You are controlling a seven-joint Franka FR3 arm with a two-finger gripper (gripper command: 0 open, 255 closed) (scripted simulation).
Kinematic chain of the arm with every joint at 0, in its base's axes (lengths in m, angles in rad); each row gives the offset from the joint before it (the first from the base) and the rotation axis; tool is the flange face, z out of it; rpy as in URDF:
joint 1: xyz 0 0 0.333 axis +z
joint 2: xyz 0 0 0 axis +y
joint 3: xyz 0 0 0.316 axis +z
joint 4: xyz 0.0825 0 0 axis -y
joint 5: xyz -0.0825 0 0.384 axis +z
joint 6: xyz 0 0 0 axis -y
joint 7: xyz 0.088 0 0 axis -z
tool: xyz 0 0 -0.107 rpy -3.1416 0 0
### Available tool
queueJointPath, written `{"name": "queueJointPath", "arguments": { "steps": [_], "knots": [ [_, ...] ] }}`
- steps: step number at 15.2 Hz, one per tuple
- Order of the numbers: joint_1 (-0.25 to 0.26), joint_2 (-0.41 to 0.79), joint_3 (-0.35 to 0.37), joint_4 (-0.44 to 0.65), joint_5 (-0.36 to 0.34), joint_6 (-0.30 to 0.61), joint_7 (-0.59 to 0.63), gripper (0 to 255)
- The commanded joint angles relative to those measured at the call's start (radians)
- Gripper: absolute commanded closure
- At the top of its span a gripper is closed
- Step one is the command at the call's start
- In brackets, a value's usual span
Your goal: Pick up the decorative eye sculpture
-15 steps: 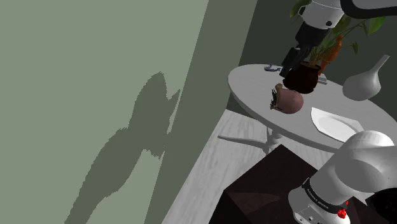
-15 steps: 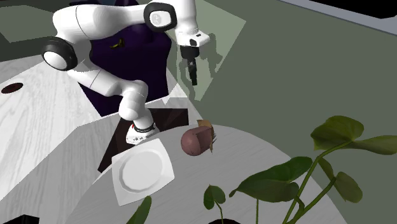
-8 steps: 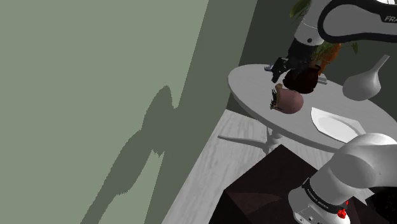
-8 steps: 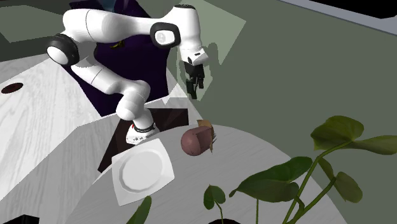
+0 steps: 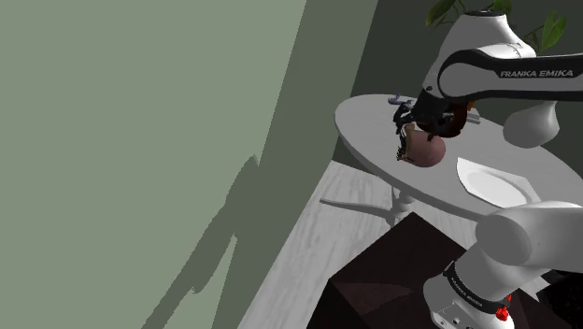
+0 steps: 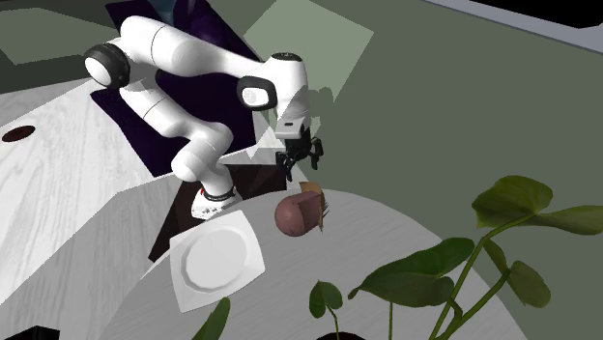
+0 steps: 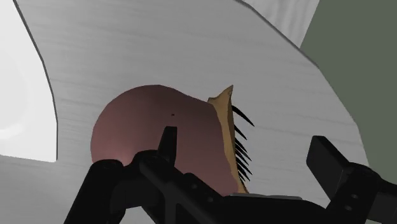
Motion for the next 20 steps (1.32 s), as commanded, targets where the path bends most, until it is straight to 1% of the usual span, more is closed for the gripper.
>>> {"name": "queueJointPath", "arguments": {
  "steps": [1,7,9,10,19,20],
  "knots": [
    [-0.023,0.002,0.008,-0.027,0.001,0.033,0.052,0],
    [-0.024,0.023,0.017,-0.103,-0.002,0.129,0.069,0],
    [-0.024,0.023,0.017,-0.104,-0.002,0.129,0.069,0],
    [-0.024,0.024,0.017,-0.103,-0.002,0.129,0.069,255],
    [-0.024,0.023,0.017,-0.103,-0.002,0.129,0.069,255],
    [-0.024,0.019,0.015,-0.092,-0.002,0.114,0.066,255]
  ]
}}
